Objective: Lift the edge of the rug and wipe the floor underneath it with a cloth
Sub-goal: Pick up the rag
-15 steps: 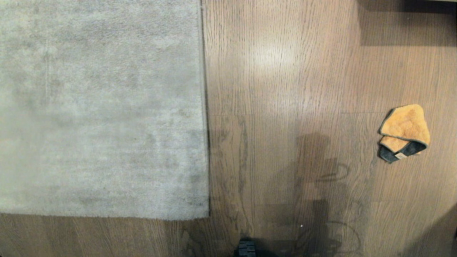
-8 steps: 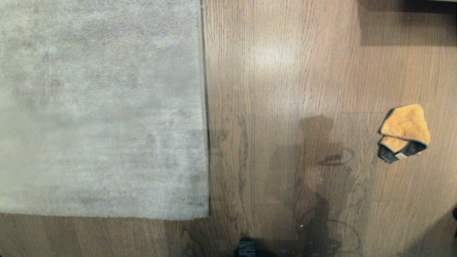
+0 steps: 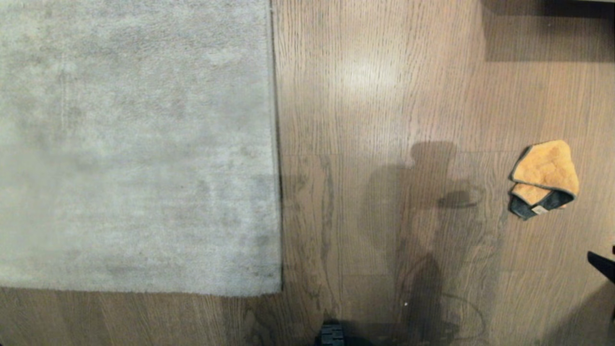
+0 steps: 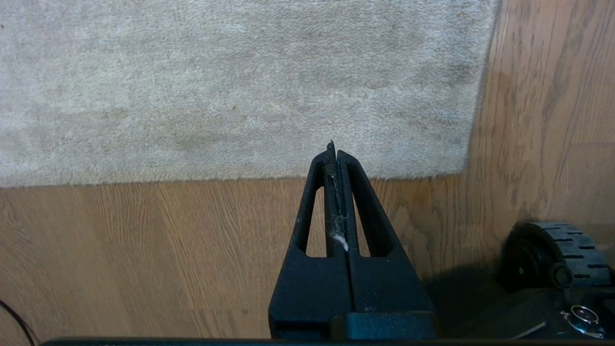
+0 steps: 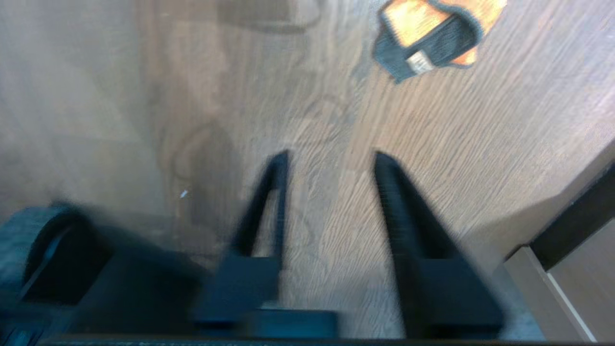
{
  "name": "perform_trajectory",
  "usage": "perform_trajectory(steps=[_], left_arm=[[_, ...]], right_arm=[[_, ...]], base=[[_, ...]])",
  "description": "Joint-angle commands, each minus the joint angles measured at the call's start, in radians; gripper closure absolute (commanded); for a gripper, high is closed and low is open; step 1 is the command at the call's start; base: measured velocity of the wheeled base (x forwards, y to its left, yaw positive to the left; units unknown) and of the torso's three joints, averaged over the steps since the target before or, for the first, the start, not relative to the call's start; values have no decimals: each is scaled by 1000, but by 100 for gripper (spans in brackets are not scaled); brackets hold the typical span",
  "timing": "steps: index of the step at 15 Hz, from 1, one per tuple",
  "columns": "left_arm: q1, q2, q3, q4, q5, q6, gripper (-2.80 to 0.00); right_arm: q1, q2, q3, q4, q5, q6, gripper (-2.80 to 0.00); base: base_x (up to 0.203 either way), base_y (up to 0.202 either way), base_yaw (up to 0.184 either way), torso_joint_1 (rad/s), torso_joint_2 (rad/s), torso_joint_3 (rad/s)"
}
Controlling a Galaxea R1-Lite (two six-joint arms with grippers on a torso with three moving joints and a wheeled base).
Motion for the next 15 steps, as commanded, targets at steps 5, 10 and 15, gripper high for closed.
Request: perform_trajectory(steps=[5, 10, 15], left_arm=[[0, 0, 0, 0, 0, 0, 0], [0, 0, 0, 0, 0, 0, 0], [0, 0, 0, 0, 0, 0, 0]], right_arm=[[-162, 348, -43, -236, -1, -5, -280], [-253, 425, -99, -257, 0, -2, -280], [-350, 524, -200, -261, 0, 2, -280]], base=[[0, 0, 0, 0, 0, 0], [0, 0, 0, 0, 0, 0], [0, 0, 0, 0, 0, 0]])
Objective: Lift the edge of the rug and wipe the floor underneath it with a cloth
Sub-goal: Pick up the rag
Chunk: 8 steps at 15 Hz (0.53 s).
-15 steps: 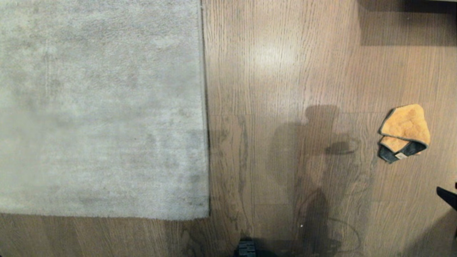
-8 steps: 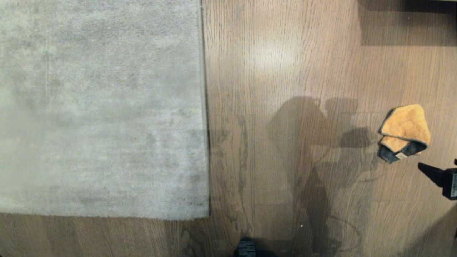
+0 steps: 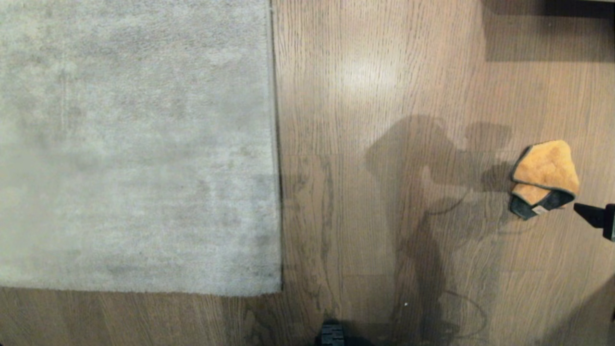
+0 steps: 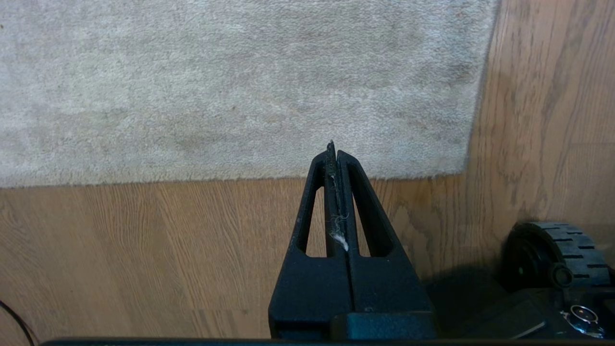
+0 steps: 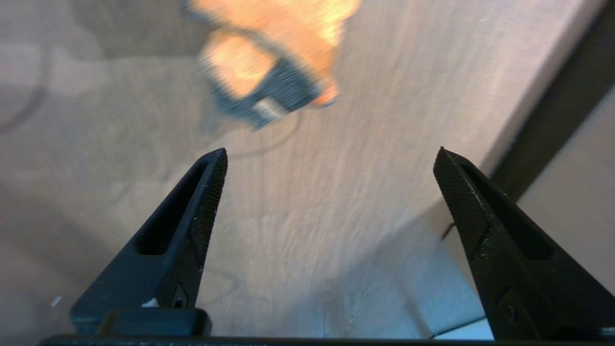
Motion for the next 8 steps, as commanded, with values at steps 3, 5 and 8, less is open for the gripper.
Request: perform_trajectory(steps=[3, 5, 8], left_arm=[[0, 0, 0, 0, 0, 0, 0], [0, 0, 0, 0, 0, 0, 0], [0, 0, 0, 0, 0, 0, 0]], right_arm=[[-44, 112, -71, -4, 1, 20, -280], [-45, 150, -108, -4, 0, 85, -280], [-45, 188, -130, -4, 0, 92, -280]], base=[[0, 0, 0, 0, 0, 0], [0, 0, 0, 0, 0, 0], [0, 0, 0, 0, 0, 0]])
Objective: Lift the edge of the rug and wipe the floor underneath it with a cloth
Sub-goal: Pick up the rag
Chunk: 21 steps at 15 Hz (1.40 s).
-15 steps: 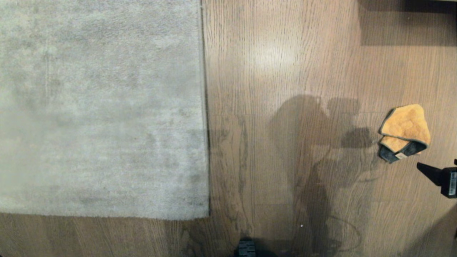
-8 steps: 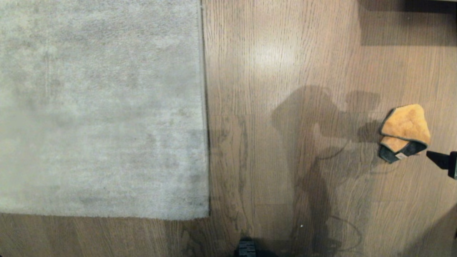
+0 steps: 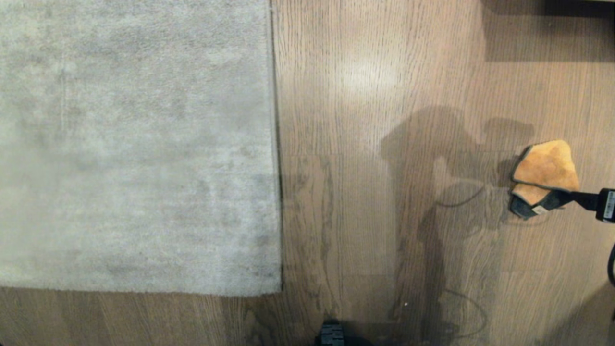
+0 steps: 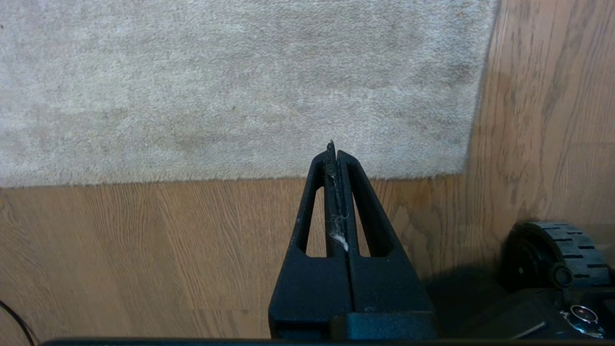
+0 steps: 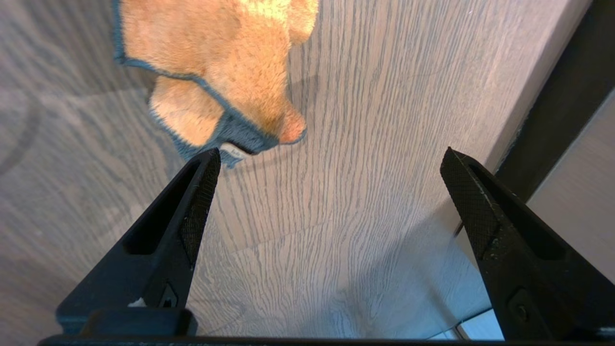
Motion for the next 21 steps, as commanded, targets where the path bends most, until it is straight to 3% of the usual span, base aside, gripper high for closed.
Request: perform_trajectory(steps=[1, 10, 13, 21], left_arm=[[0, 0, 0, -1, 0, 0, 0], [0, 0, 1, -7, 0, 0, 0], [0, 0, 17, -56, -2, -1, 0], [0, 0, 17, -56, -1, 0, 0]], right_arm=[[0, 54, -26, -3, 0, -1, -280], [0, 197, -179, -85, 7, 27, -280], [-2, 213, -182, -74, 3, 27, -280], [27, 162, -109, 1, 12, 60, -280]], base=[[0, 0, 0, 0, 0, 0], [0, 0, 0, 0, 0, 0], [0, 0, 0, 0, 0, 0], [0, 0, 0, 0, 0, 0]])
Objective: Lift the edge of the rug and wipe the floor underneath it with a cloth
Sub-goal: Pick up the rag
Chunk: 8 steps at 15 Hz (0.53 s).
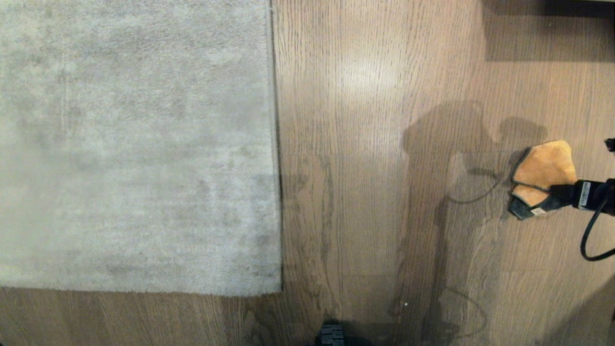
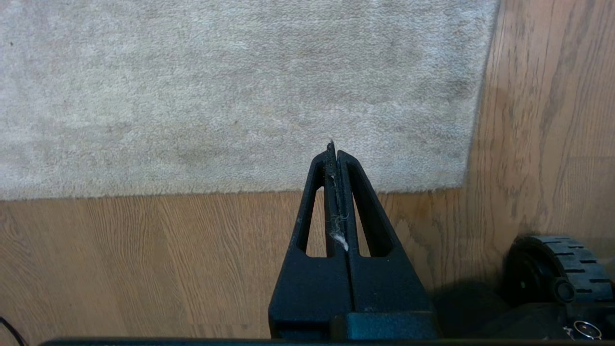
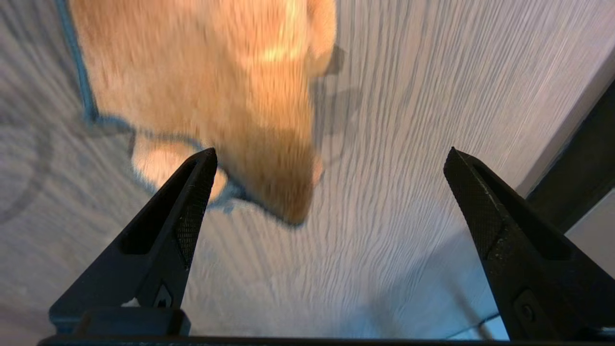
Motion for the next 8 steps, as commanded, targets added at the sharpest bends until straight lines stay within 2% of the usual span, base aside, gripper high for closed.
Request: perform_trajectory(steps=[1, 5, 8], left_arm=[[0, 0, 0, -1, 1, 0, 0], [0, 0, 0, -1, 1, 0, 0], [0, 0, 0, -1, 1, 1, 0]], right_arm=[[23, -26, 40, -6, 1, 24, -280], [51, 7, 52, -26, 0, 101, -280], [51, 48, 43, -134, 1, 158, -280]], base=[[0, 0, 0, 0, 0, 0], [0, 0, 0, 0, 0, 0], [0, 0, 0, 0, 0, 0]])
